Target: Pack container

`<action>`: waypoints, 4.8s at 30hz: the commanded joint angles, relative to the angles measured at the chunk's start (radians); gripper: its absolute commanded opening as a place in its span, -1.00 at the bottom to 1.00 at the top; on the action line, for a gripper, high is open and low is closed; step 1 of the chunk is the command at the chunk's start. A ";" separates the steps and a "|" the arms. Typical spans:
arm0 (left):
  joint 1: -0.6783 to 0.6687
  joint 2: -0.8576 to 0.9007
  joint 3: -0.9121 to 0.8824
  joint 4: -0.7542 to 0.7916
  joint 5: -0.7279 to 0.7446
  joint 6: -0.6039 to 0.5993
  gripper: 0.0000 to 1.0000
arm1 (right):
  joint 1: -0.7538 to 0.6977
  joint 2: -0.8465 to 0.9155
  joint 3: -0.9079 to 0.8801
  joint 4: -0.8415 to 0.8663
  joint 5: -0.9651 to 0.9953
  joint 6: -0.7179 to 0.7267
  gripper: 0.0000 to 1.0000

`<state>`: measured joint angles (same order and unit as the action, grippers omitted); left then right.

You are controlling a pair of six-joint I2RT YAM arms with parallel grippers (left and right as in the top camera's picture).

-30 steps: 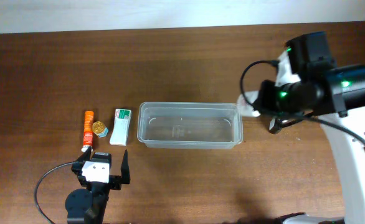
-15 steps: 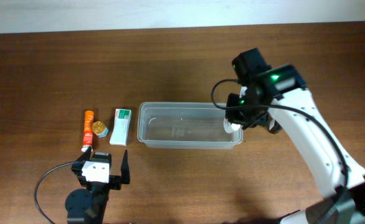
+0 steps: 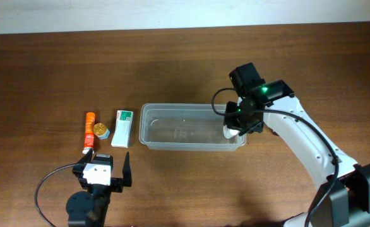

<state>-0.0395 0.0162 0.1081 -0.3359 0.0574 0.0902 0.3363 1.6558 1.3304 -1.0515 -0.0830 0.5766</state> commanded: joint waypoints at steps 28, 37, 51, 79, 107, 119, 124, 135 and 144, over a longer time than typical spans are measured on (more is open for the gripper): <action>-0.006 -0.009 -0.005 0.002 0.018 0.016 0.99 | -0.397 -0.015 0.219 -0.286 0.106 -0.237 0.04; -0.006 -0.009 -0.005 0.002 0.018 0.016 0.99 | -0.466 0.076 0.029 -0.091 0.060 -0.259 0.04; -0.006 -0.009 -0.005 0.002 0.018 0.016 0.99 | -0.470 0.143 0.026 -0.029 0.056 -0.275 -0.38; -0.006 -0.009 -0.005 0.002 0.018 0.016 0.99 | -0.013 -0.115 0.548 -0.426 -0.011 -0.163 -0.71; -0.006 -0.009 -0.005 0.002 0.018 0.016 0.99 | 0.069 0.349 0.415 -0.162 0.015 -0.093 -0.70; -0.006 -0.009 -0.005 0.002 0.018 0.016 0.99 | 0.069 0.344 0.390 -0.140 0.016 -0.095 -0.11; -0.006 -0.009 -0.005 0.002 0.018 0.016 0.99 | 0.069 0.312 0.442 -0.146 0.016 -0.166 -0.10; -0.006 -0.009 -0.005 0.002 0.018 0.016 0.99 | -0.006 0.095 0.668 -0.327 0.015 -0.202 0.03; -0.006 -0.009 -0.005 0.060 0.033 0.016 0.99 | -0.377 -0.092 0.698 -0.397 -0.010 -0.176 0.97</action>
<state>-0.0395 0.0162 0.1078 -0.2893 0.0605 0.0902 0.0471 1.5944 2.0205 -1.4414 -0.0757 0.3985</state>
